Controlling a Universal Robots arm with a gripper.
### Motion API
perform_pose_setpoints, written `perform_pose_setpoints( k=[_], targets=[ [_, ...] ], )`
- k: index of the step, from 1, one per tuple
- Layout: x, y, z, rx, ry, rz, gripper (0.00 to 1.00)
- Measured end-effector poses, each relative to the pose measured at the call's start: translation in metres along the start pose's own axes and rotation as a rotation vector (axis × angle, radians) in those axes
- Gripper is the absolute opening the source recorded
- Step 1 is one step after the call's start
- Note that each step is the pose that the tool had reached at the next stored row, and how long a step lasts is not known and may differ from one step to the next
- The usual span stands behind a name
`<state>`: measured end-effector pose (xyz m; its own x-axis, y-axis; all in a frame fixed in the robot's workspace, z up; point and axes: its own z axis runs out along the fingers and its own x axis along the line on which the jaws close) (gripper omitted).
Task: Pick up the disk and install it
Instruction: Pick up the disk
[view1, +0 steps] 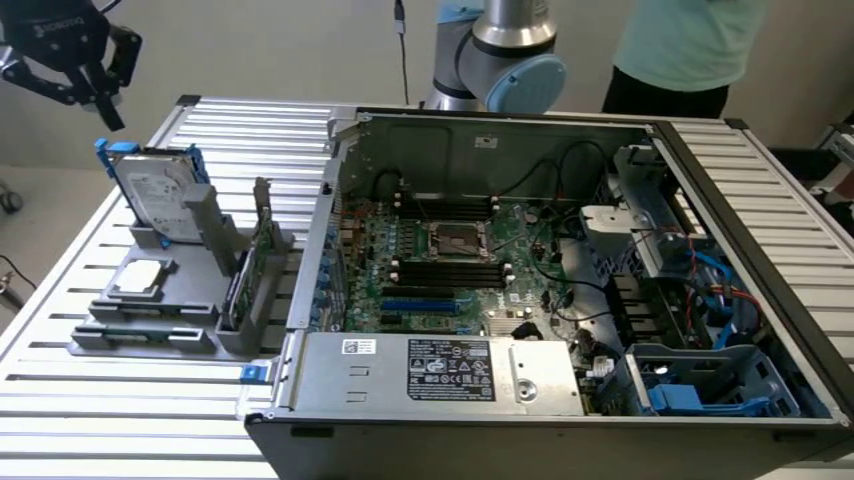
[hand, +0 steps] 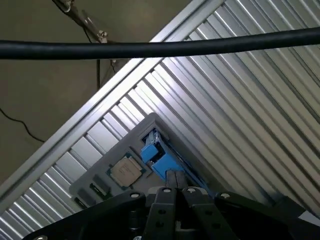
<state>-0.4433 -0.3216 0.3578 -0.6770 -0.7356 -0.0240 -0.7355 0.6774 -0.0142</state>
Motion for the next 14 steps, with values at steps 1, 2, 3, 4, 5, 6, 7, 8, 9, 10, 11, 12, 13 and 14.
perform_pose_setpoints(
  k=[1, 2, 3, 4, 5, 6, 7, 8, 9, 10, 11, 12, 13, 14],
  targets=[
    [0.0000, 0.0000, 0.0000, -0.0004, -0.0002, -0.018, 0.11],
    [0.0000, 0.0000, 0.0000, -0.0008, -0.0003, -0.035, 0.11],
    [0.0000, 0.0000, 0.0001, -0.0011, -0.0007, -0.053, 0.11],
    [0.0000, 0.0000, 0.0001, -0.0017, -0.0009, -0.072, 0.11],
    [0.0000, 0.0000, 0.0000, -0.0024, -0.0009, -0.089, 0.11],
    [0.0001, 0.0001, 0.0000, -0.0032, -0.0007, -0.104, 0.11],
    [0.0001, 0.0000, 0.0001, -0.0041, -0.0005, -0.119, 0.11],
    [0.0001, 0.0001, 0.0001, -0.0051, -0.0002, -0.134, 0.11],
    [0.0000, 0.0001, 0.0000, -0.0063, 0.0003, -0.150, 0.11],
    [0.0000, 0.0001, 0.0000, -0.0076, 0.0010, -0.164, 0.11],
    [0.0000, 0.0001, 0.0000, -0.0092, 0.0017, -0.179, 0.11],
    [-0.0001, 0.0001, 0.0000, -0.0112, 0.0028, -0.192, 0.11],
    [-0.0001, 0.0001, 0.0000, -0.0133, 0.0040, -0.206, 0.11],
    [-0.0001, 0.0001, 0.0000, -0.0155, 0.0054, -0.219, 0.11]
  ],
)
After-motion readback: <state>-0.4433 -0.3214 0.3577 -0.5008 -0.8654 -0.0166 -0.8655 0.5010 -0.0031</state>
